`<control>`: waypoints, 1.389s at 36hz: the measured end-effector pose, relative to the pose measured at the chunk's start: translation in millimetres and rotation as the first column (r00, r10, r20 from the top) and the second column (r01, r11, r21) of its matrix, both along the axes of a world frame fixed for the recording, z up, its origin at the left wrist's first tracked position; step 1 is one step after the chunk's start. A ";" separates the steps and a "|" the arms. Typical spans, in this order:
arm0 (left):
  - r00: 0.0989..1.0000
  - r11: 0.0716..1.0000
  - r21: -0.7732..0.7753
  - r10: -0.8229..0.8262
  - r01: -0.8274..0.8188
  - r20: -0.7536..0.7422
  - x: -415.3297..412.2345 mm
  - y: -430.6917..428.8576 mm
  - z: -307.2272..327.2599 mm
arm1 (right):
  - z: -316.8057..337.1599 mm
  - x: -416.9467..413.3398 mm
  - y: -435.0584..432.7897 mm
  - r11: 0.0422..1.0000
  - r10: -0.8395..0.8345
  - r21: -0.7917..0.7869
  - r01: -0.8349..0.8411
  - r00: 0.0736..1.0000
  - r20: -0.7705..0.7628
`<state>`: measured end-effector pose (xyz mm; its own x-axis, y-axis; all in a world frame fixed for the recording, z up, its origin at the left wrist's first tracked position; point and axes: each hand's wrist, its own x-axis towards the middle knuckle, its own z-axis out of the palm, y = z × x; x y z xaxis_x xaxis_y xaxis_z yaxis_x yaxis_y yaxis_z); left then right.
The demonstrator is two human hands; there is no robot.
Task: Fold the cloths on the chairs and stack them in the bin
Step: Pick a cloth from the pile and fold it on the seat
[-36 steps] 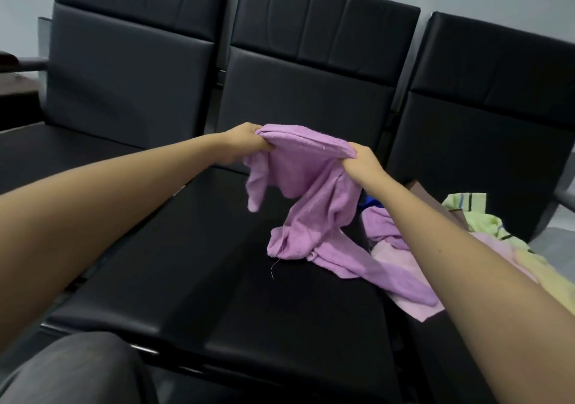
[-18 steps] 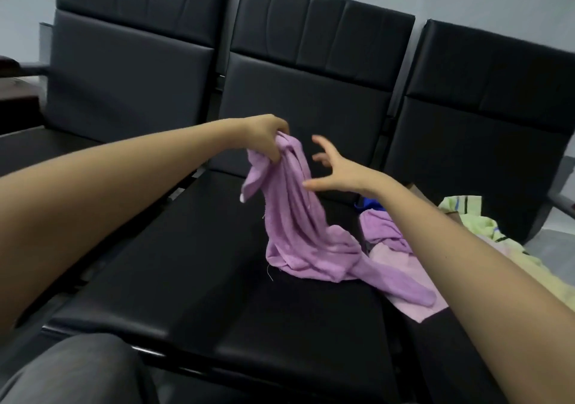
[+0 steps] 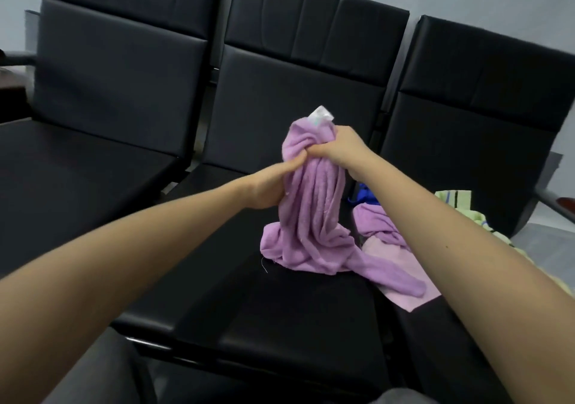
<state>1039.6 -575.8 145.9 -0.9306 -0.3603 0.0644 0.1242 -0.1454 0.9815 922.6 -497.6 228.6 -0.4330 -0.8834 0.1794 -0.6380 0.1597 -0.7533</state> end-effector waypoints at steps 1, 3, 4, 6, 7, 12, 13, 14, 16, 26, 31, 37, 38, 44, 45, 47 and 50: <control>0.997 0.995 -0.096 -0.013 0.020 0.072 0.8 0.7 -3.0 | -0.2 -3.8 0.7 0.998 -0.037 -0.052 0.040 0.997 0.066; 0.968 0.943 -0.332 0.073 0.011 0.240 1.4 -0.4 -8.5 | -1.0 -12.3 3.9 0.987 -0.067 -0.129 0.099 0.971 0.231; 0.945 0.911 -0.410 0.173 -0.046 0.278 1.3 -2.2 -11.3 | -2.2 -17.9 5.7 0.982 -0.070 -0.145 0.120 0.947 0.313; 0.922 0.892 -0.428 0.277 -0.144 0.269 0.0 -9.3 -15.7 | -6.3 -30.8 10.0 0.982 -0.067 -0.136 0.133 0.910 0.409; 0.923 0.893 -0.416 0.294 -0.171 0.250 1.0 -12.6 -15.5 | -9.0 -36.4 12.3 0.984 -0.067 -0.123 0.130 0.904 0.421; 0.881 0.826 -0.435 0.453 -0.359 0.132 7.7 -29.4 1.9 | -23.0 -58.5 32.4 0.994 -0.083 -0.047 0.103 0.945 0.317; 0.869 0.818 -0.408 0.484 -0.406 0.105 7.4 -31.6 7.0 | -25.3 -61.9 36.3 0.997 -0.065 -0.024 0.075 0.957 0.283; 0.862 0.816 -0.384 0.498 -0.433 0.088 7.4 -31.5 13.2 | -27.2 -64.9 39.4 0.999 -0.042 0.011 0.041 0.974 0.225; 0.869 0.834 -0.341 0.487 -0.433 0.088 7.3 -29.1 25.8 | -28.2 -68.2 44.0 0.989 0.042 0.144 -0.045 0.999 0.024; 0.926 0.920 -0.158 0.372 -0.358 0.068 5.7 -27.3 37.4 | -29.3 -73.1 44.9 0.916 0.095 0.392 0.084 0.904 -0.416; 0.815 0.781 -0.368 0.571 -0.505 0.094 6.2 -33.6 27.2 | -27.6 -84.8 59.0 0.965 0.050 0.247 -0.082 0.990 0.129; 0.782 0.687 -0.494 0.622 -0.533 0.022 9.3 -37.3 24.2 | -27.6 -93.5 66.6 1.000 -0.016 -0.012 0.026 0.842 0.539; 0.768 0.682 -0.495 0.639 -0.538 0.046 10.3 -38.4 22.9 | -27.9 -94.9 67.5 0.996 -0.043 -0.037 0.079 0.815 0.578; 0.672 0.692 -0.380 0.710 -0.614 0.210 20.1 -47.3 11.8 | -35.1 -102.8 76.8 0.992 -0.065 -0.048 0.116 0.799 0.597; 0.681 0.702 -0.378 0.700 -0.604 0.212 20.7 -49.6 8.8 | -36.1 -101.9 77.5 0.997 -0.036 -0.038 0.073 0.805 0.592; 0.701 0.708 -0.402 0.686 -0.581 0.194 21.3 -49.8 4.9 | -37.6 -95.6 78.3 1.000 -0.017 -0.006 0.026 0.810 0.586; 0.727 0.662 -0.538 0.675 -0.522 0.125 21.5 -43.6 5.5 | -38.6 -89.0 78.4 0.990 0.009 0.124 -0.073 0.893 0.450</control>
